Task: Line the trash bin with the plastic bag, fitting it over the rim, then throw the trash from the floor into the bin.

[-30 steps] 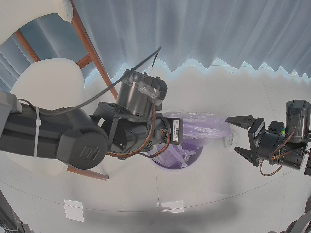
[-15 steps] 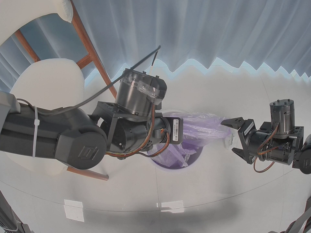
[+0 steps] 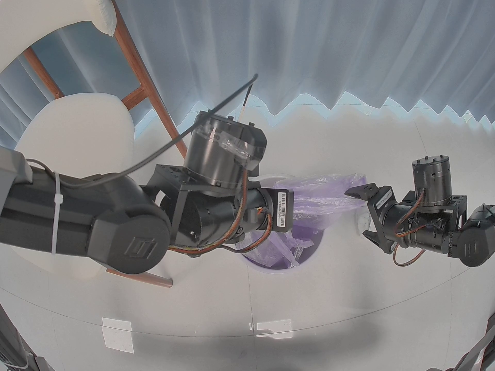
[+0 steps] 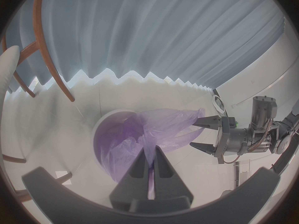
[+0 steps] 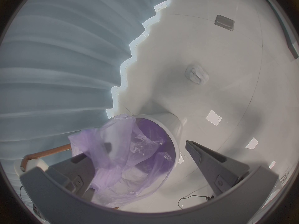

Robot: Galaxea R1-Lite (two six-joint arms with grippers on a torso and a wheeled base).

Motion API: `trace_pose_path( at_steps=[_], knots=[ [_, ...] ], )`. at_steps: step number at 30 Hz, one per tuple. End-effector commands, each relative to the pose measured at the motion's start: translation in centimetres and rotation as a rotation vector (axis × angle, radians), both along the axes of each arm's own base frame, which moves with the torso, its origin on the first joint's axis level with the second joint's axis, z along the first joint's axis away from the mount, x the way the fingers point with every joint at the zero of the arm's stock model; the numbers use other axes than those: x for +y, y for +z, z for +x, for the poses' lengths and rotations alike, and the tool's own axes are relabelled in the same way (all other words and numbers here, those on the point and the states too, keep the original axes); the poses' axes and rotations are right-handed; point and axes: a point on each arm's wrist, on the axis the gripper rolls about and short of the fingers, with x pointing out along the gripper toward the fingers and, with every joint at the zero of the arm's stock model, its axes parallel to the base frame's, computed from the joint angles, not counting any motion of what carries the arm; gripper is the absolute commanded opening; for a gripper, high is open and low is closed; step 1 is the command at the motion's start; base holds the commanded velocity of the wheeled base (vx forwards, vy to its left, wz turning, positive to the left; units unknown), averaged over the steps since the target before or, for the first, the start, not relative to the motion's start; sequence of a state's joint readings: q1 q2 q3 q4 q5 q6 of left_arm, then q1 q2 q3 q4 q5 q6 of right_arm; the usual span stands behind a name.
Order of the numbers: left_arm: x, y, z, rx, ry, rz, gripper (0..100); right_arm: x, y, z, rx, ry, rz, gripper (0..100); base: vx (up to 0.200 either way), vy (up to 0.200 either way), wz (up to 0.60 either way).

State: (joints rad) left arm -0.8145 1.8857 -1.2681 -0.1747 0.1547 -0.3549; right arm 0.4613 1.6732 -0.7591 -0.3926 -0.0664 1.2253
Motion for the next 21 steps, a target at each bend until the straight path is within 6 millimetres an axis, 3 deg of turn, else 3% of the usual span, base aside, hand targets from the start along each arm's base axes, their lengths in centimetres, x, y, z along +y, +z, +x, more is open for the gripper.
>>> trace_pose_path(
  at_steps=[1,14,15,21],
  knots=[
    [0.0,0.1,0.0,-0.005,0.001,-0.006,0,0.7,-1.2,1.4,0.03,0.005,-0.023,100,0.0,0.0,0.0],
    [0.0,0.1,-1.4,-0.006,-0.032,0.001,0,2.1,-1.6,4.4,0.013,-0.023,-0.031,100,0.0,0.0,0.0],
    [0.1,0.3,-1.4,-0.008,-0.031,-0.004,0,2.1,-1.4,4.4,0.005,-0.027,-0.034,0,0.0,0.0,0.0],
    [0.6,1.0,-1.6,-0.017,-0.026,-0.024,0,2.0,0.4,4.1,-0.045,-0.025,-0.014,0,0.0,0.0,0.0]
  ],
)
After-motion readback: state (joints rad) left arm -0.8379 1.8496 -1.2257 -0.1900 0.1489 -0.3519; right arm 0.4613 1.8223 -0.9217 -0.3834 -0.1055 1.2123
